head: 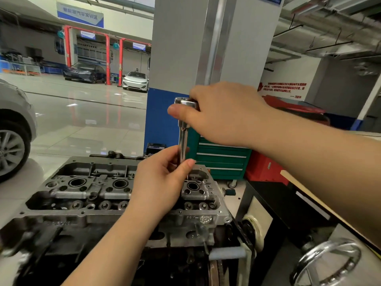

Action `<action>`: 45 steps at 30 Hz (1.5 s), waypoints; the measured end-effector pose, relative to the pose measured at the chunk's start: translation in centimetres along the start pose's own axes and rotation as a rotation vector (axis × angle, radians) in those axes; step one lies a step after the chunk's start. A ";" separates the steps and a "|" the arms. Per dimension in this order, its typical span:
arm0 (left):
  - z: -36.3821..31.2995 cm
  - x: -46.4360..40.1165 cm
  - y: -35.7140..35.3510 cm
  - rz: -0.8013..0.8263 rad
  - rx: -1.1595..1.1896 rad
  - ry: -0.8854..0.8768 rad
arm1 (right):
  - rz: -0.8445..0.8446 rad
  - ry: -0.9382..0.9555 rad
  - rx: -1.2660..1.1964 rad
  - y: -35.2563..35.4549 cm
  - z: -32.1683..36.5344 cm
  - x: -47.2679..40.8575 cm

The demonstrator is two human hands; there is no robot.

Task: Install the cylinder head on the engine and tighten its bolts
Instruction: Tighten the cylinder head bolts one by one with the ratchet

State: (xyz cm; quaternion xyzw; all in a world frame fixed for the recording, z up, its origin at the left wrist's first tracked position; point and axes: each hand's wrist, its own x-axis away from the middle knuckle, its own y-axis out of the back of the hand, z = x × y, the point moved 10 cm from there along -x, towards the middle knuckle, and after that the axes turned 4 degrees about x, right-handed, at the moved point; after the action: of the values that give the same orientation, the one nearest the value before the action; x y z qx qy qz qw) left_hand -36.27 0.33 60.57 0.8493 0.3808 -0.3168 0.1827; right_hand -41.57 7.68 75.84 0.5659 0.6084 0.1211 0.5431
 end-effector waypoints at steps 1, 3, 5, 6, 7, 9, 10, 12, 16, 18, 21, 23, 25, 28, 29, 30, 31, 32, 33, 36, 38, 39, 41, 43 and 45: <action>0.1 -0.1 0.1 0.005 0.005 0.009 | 0.097 0.048 -0.120 -0.4 -0.1 -0.4; 0.5 -0.2 0.0 0.028 0.022 0.052 | 0.317 0.146 -0.389 -1.1 -0.4 -0.5; 1.0 -0.2 -0.2 0.056 0.031 0.098 | 0.470 0.213 -0.572 -1.3 -0.7 0.0; 1.3 -0.2 -0.3 0.067 0.046 0.123 | 0.500 0.230 -0.620 -1.4 -0.7 0.3; 1.6 -0.1 -0.3 0.069 0.066 0.149 | 0.502 0.240 -0.643 -1.5 -0.6 0.4; 1.9 -0.1 -0.2 0.066 0.093 0.183 | 0.448 0.210 -0.577 -1.3 -0.3 0.0; 1.9 -0.2 -0.1 0.070 0.098 0.185 | 0.416 0.198 -0.474 -1.1 -0.1 -0.3; 1.4 -0.1 -0.3 0.091 0.102 0.164 | 0.384 0.178 -0.080 -1.1 1.0 -0.5; 1.1 0.0 0.1 0.053 0.078 0.140 | 0.036 0.059 0.327 0.6 3.8 0.7; 0.9 -0.2 0.5 0.067 0.053 0.124 | -0.062 0.066 0.200 1.2 3.6 0.8; 0.7 -0.4 0.7 0.120 0.012 0.113 | 0.082 0.174 -0.250 -0.3 1.3 -0.2; 1.0 -0.4 0.3 0.147 -0.006 0.124 | 0.186 0.206 -0.553 -1.4 0.4 0.1; 1.3 -0.5 0.1 0.163 -0.010 0.130 | 0.207 0.199 -0.670 -2.1 0.2 0.5; 1.6 -0.7 0.0 0.163 0.029 0.143 | 0.115 0.108 -0.503 -2.4 0.2 0.5; 1.6 -0.6 0.0 0.159 0.040 0.151 | 0.089 0.051 -0.377 -2.3 0.1 0.4; 1.8 -0.5 -0.2 0.153 0.048 0.162 | 0.067 -0.022 -0.217 -2.0 -0.1 0.4; 1.8 -0.4 -0.3 0.146 0.060 0.171 | 0.034 -0.097 -0.031 -1.7 -0.2 0.3; 1.8 -0.2 -0.4 0.140 0.067 0.168 | -0.026 -0.140 0.124 -0.9 0.2 0.4; 1.6 -0.2 -0.5 0.136 0.064 0.153 | -0.097 -0.146 0.216 0.1 1.2 0.5; 1.3 -0.3 -0.1 0.127 0.055 0.141 | -0.256 -0.103 0.186 1.6 2.6 0.5; 1.5 -0.4 -0.3 0.165 0.087 0.156 | -0.231 -0.075 0.004 0.4 1.3 -0.2; 1.5 -0.4 -0.4 0.186 0.090 0.161 | -0.191 -0.050 -0.211 -0.6 0.4 -0.7; 1.4 -0.4 -1.0 0.215 0.073 0.155 | -0.102 -0.063 -0.795 -2.8 -1.1 -1.1; 1.3 -0.4 -1.1 0.203 0.067 0.148 | -0.087 -0.110 -0.998 -3.7 -1.4 -1.2; 1.5 -0.2 -0.8 0.165 0.111 0.161 | -0.158 -0.106 -0.784 -3.1 -0.7 -1.6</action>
State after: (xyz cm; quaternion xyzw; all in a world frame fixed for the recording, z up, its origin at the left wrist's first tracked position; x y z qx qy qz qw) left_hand -37.61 -0.07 59.60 0.9092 0.3052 -0.2520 0.1297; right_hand -44.23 5.67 74.56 0.2729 0.5289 0.2727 0.7559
